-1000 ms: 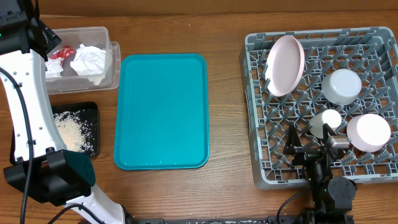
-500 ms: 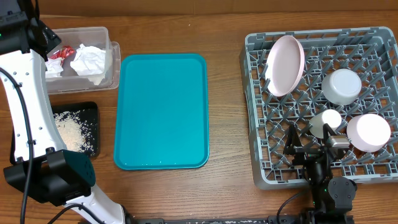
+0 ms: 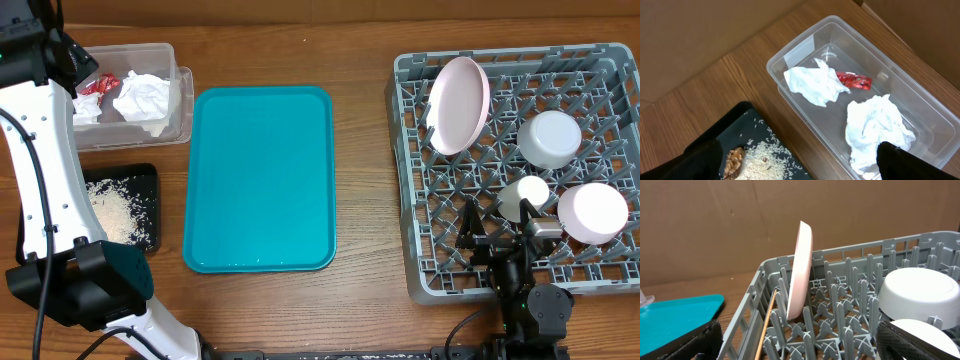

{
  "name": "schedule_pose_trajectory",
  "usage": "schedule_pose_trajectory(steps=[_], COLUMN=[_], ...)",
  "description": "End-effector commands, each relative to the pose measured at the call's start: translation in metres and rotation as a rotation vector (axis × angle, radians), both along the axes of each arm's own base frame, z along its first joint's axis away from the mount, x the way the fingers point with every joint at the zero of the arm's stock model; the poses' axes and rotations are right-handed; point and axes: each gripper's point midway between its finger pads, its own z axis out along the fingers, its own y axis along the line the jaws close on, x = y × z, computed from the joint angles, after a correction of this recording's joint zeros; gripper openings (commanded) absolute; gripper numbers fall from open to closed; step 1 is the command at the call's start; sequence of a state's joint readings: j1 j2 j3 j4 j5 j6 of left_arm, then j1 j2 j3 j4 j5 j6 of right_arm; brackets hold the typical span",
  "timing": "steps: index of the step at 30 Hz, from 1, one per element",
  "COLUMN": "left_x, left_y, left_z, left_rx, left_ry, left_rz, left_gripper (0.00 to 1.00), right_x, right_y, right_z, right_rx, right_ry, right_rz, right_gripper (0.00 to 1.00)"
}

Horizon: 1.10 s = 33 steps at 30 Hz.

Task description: Sort waste into correct bins and load items into the dishwasher

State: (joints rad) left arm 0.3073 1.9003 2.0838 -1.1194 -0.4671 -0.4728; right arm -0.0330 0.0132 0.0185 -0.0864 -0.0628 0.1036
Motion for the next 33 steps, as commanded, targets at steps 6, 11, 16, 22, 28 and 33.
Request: schedule_pose_trajectory(steps=[6, 11, 16, 22, 28, 33], left_x=[-0.013, -0.031, -0.062, -0.071, -0.065, -0.070], left_y=[-0.002, -0.012, -0.040, -0.065, -0.107, -0.145], left_z=[0.004, 0.021, 0.024, 0.015, -0.017, -0.050], left_rx=[-0.001, 0.007, -0.104, -0.179, -0.249, -0.249], left_ry=[0.027, 0.040, 0.086, 0.069, -0.028, -0.109], left_rz=[0.003, -0.018, -0.082, -0.149, -0.298, -0.496], left_gripper=[1.00, 1.00, 1.00, 1.00, 1.00, 1.00], right_x=[0.000, 0.000, 0.000, 0.000, 0.000, 0.000], right_y=[-0.003, -0.003, -0.003, -0.003, -0.003, -0.003], right_z=[-0.001, -0.001, -0.001, -0.001, -0.001, -0.001], right_rx=[-0.007, -0.007, -0.007, -0.007, -0.007, -0.007], right_ry=[-0.006, -0.006, -0.006, -0.006, -0.006, -0.006], right_rz=[-0.016, -0.016, -0.016, -0.016, -0.016, -0.016], right_gripper=[1.00, 1.00, 1.00, 1.00, 1.00, 1.00])
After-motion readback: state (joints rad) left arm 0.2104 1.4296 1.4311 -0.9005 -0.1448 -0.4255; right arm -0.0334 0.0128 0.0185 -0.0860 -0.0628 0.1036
